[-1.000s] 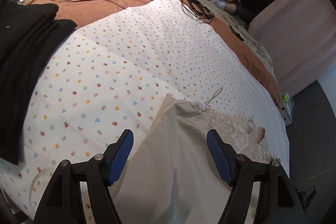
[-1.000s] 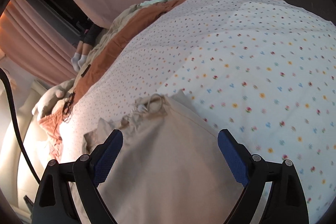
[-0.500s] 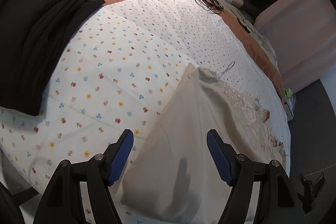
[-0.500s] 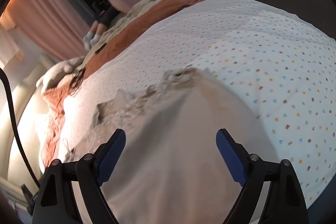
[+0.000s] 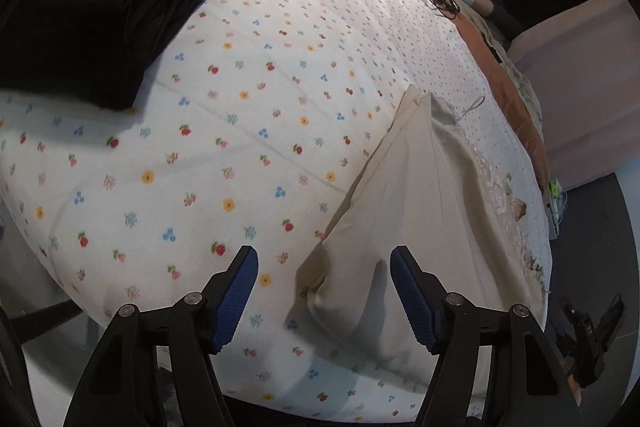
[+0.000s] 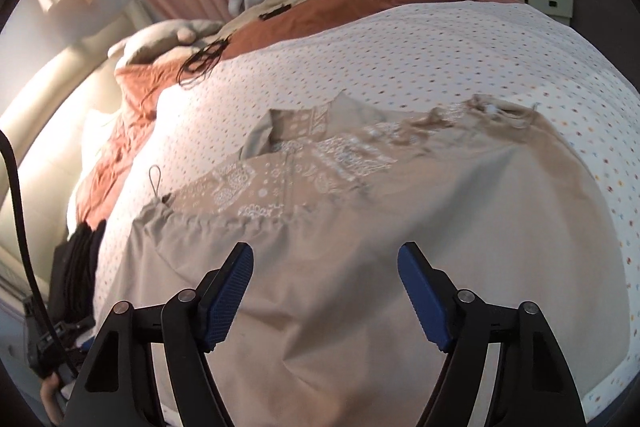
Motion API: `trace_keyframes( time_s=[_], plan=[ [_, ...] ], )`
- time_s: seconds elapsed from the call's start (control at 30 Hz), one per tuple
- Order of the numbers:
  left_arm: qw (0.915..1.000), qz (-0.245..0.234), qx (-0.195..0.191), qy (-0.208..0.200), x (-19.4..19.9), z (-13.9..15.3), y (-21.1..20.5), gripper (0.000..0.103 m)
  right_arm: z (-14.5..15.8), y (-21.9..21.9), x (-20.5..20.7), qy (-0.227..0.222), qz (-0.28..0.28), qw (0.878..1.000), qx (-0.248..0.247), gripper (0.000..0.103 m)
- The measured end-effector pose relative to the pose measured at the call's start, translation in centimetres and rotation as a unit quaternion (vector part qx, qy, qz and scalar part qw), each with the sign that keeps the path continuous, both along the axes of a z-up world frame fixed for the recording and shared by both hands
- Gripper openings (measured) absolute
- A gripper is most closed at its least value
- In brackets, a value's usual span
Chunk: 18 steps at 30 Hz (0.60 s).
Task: Fold large clothes
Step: 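Grasp the folded shirt's edge with the right gripper, then the left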
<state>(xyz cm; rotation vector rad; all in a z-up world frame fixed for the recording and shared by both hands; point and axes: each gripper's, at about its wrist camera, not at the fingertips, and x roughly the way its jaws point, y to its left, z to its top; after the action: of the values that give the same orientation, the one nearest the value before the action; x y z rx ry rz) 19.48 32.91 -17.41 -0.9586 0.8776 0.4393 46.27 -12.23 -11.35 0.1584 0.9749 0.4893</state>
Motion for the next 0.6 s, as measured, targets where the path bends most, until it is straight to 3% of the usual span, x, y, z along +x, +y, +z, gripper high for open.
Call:
trace_keyframes(
  time_s=[0.3, 0.47, 0.57, 0.6],
  plan=[
    [0.9994, 0.005, -0.031, -0.017, -1.1, -1.0, -0.9, 0.06, -3.2, 6.5, 2.1, 0.028, 0.036, 0.997, -0.059, 0.076],
    [0.9988, 0.016, -0.043, -0.021, -1.0, -1.3, -0.9, 0.057, -6.8, 9.4, 3.4, 0.055, 0.048, 0.99, -0.117, 0.076],
    [0.9985, 0.022, -0.045, -0.022, -1.0, -1.5, -1.2, 0.057, -8.6, 10.1, 3.8, 0.05, 0.047, 0.987, -0.148, 0.057],
    [0.9985, 0.024, -0.045, -0.023, -1.0, -1.6, -1.3, 0.057, -8.5, 10.1, 3.9, 0.043, 0.048, 0.987, -0.145, 0.035]
  ],
)
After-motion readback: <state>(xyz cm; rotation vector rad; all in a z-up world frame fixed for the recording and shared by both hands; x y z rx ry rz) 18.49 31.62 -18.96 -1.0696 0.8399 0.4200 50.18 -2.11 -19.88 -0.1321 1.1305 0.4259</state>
